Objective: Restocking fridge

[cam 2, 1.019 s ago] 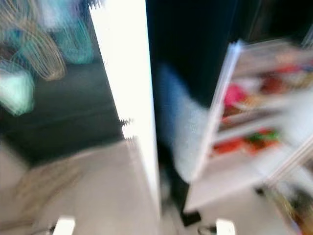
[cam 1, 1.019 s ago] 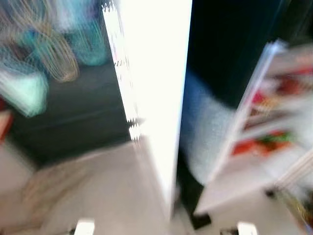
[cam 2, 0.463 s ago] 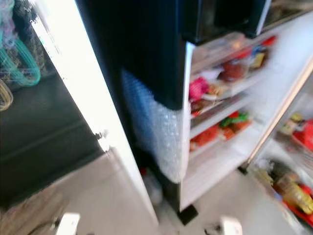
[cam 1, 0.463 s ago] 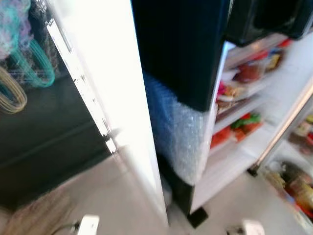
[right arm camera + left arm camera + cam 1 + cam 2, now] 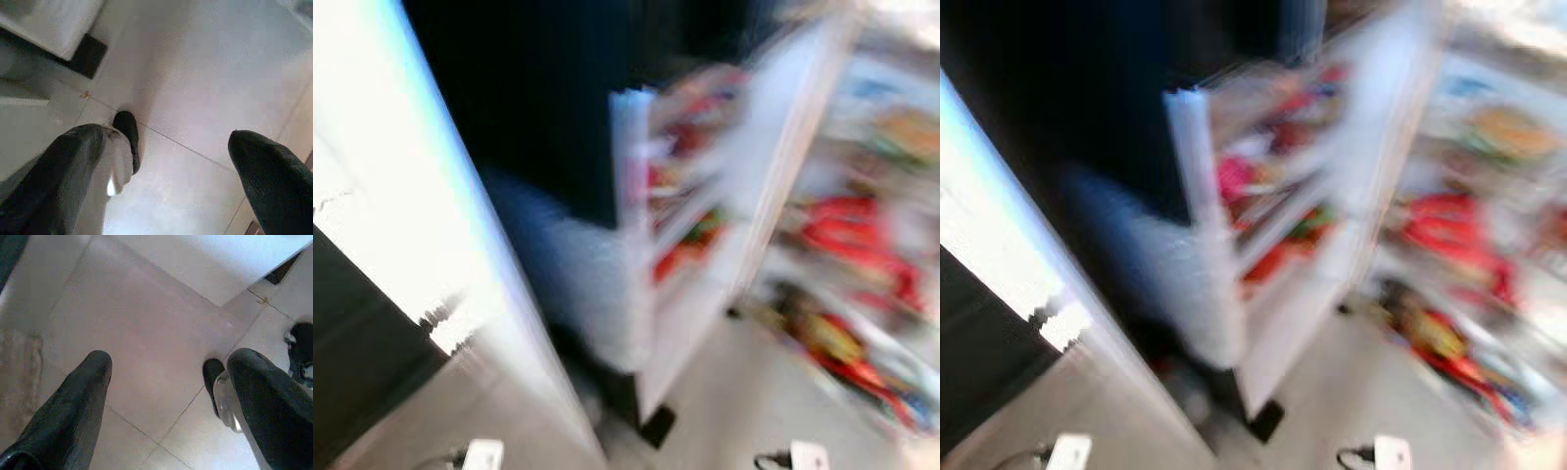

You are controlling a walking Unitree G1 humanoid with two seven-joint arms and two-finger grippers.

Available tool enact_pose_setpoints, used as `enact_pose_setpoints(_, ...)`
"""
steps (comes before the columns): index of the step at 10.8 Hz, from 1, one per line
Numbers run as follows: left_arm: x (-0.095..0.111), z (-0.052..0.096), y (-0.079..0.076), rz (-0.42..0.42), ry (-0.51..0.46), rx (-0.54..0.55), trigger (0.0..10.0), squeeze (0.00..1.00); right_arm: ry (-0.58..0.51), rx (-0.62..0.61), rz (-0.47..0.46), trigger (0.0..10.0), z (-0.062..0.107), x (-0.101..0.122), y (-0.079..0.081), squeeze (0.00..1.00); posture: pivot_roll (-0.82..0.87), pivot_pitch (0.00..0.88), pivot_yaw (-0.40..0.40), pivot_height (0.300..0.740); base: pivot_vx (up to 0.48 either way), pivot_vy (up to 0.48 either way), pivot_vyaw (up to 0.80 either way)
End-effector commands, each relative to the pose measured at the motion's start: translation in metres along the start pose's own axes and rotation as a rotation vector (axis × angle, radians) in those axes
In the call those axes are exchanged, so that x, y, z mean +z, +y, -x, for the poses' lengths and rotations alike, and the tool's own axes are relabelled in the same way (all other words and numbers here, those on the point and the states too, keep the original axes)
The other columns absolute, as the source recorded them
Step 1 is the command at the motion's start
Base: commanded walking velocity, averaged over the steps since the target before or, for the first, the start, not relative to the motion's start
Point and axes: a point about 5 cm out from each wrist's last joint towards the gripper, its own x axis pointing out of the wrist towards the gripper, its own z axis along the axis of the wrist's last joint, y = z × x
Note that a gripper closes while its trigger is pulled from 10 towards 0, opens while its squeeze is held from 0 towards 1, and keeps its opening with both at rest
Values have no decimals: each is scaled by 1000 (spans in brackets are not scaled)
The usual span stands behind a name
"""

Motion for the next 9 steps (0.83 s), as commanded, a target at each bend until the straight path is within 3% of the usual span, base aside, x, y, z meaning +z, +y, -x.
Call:
enact_pose_setpoints(1,-3,1,3,-24,16,2,10000,0,21,-8,-5,10000,1,-7,-2,0,-32,83,96,740,0,0,-788)
enact_pose_setpoints(4,-4,1,3,-25,20,1,10000,0,19,-13,1,10000,1,-7,-2,0,-36,80,97,740,0,0,-788)
enact_pose_setpoints(7,-5,1,3,-27,25,6,10000,0,-24,-100,-14,10000,2,-5,-7,0,-46,78,100,740,0,0,0)
enact_pose_setpoints(9,-5,1,3,-34,31,8,10000,0,-77,-188,-71,10000,3,-3,-10,0,-59,81,103,740,0,0,0)
